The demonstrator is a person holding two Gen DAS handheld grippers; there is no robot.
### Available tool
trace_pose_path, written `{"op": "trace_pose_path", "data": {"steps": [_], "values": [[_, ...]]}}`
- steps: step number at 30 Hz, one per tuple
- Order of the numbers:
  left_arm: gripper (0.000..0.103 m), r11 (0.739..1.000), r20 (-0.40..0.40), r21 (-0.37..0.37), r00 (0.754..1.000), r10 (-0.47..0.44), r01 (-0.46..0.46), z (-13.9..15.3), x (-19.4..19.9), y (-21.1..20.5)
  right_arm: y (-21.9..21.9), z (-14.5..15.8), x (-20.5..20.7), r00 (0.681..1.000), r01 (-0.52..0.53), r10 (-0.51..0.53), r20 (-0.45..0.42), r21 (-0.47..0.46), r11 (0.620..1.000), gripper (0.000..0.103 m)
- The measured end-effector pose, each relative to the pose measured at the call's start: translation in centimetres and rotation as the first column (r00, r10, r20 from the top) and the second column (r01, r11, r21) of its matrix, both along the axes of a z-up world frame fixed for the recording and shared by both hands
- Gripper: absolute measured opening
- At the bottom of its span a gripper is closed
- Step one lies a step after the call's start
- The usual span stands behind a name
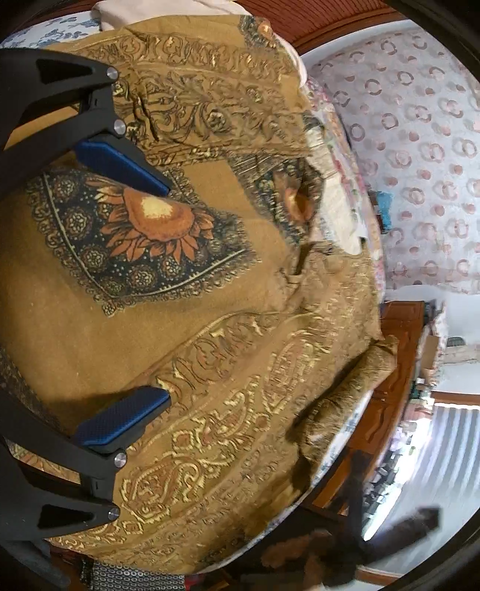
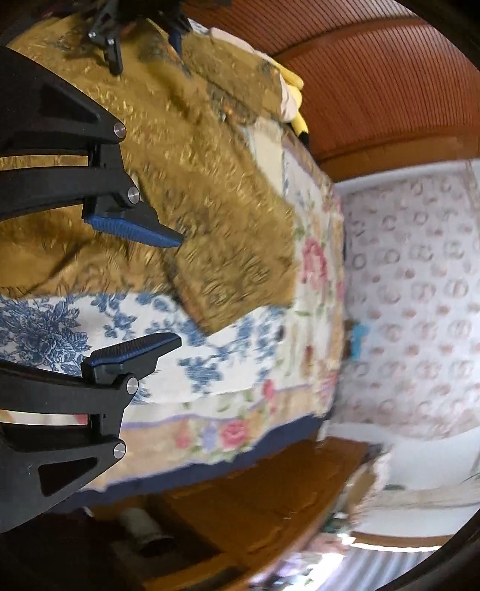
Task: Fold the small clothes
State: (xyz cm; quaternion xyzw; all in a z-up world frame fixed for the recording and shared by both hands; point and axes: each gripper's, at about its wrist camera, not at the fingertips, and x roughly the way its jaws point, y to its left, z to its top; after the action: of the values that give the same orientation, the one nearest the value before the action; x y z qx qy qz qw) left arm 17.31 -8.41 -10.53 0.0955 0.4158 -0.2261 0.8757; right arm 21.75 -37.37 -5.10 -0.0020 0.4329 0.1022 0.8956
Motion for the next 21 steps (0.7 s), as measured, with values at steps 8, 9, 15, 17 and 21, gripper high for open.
{"op": "trace_pose_path", "data": {"steps": [8, 9, 15, 17, 21], "values": [[0.103, 0.988, 0.067, -0.15, 0.996, 0.055, -0.045, 3.7, -1.5, 2.6, -0.1, -3.1, 3.5, 0.994, 0.076, -0.063, -0.085, 0.156, 0.985, 0.049], [0.103, 0.984, 0.077, -0.172, 0.995, 0.057, -0.043, 4.2, -1.8, 3.1, -0.1, -3.2, 3.8, 0.993, 0.085, -0.07, -0.093, 0.17, 0.982, 0.049], [0.103, 0.977, 0.127, -0.203, 0.988, 0.087, -0.06, 5.6, -2.9, 4.5, 0.7, -3.3, 5.5, 0.988, 0.12, -0.1, -0.116, 0.177, 0.977, 0.046], [0.103, 0.976, 0.136, -0.207, 0.986, 0.096, -0.067, 5.7, -3.2, 4.7, 1.4, -2.5, 5.3, 0.993, 0.097, -0.086, -0.075, 0.155, 0.983, 0.021], [0.103, 0.974, 0.148, -0.215, 0.983, 0.109, -0.076, 5.7, -3.6, 4.9, 3.4, 0.0, 4.4, 0.999, -0.008, 0.001, 0.051, 0.147, 0.989, 0.011]]}}
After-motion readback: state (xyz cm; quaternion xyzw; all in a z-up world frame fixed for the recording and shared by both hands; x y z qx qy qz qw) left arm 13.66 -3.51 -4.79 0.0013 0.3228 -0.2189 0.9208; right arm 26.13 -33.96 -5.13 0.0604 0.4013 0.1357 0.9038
